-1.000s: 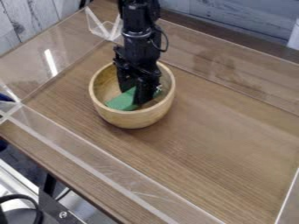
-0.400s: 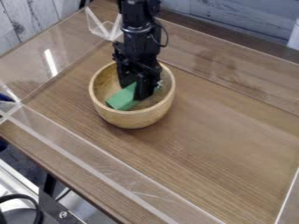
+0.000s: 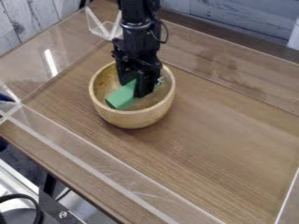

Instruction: Remove the green block from inside the brown bowl and put it on the table

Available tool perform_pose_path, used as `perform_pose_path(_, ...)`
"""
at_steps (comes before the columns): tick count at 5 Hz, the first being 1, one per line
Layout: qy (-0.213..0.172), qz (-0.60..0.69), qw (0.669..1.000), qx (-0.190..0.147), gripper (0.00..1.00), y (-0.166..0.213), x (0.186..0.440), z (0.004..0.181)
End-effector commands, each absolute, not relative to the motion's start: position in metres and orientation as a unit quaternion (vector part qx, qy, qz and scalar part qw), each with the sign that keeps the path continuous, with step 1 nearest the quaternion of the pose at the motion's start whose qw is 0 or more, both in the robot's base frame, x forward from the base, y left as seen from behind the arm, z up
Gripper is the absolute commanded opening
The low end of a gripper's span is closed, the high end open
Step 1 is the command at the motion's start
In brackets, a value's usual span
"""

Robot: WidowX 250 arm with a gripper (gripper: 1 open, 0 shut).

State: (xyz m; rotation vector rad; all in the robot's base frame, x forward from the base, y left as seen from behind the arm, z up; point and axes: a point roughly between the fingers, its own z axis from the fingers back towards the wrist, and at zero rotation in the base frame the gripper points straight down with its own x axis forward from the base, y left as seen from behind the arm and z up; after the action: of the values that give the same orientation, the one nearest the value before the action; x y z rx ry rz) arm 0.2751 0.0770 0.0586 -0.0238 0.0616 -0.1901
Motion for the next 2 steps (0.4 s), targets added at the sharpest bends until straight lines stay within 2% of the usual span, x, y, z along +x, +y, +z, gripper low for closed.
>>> perform_pose_path(1, -0.012, -0.096, 0.995, 0.007, 0.0, 0.0788, 0.2871, 0.086)
perform_pose_path(2, -0.016, -0.094, 0.995, 0.009, 0.0, 0.078, 0.2873, 0.091)
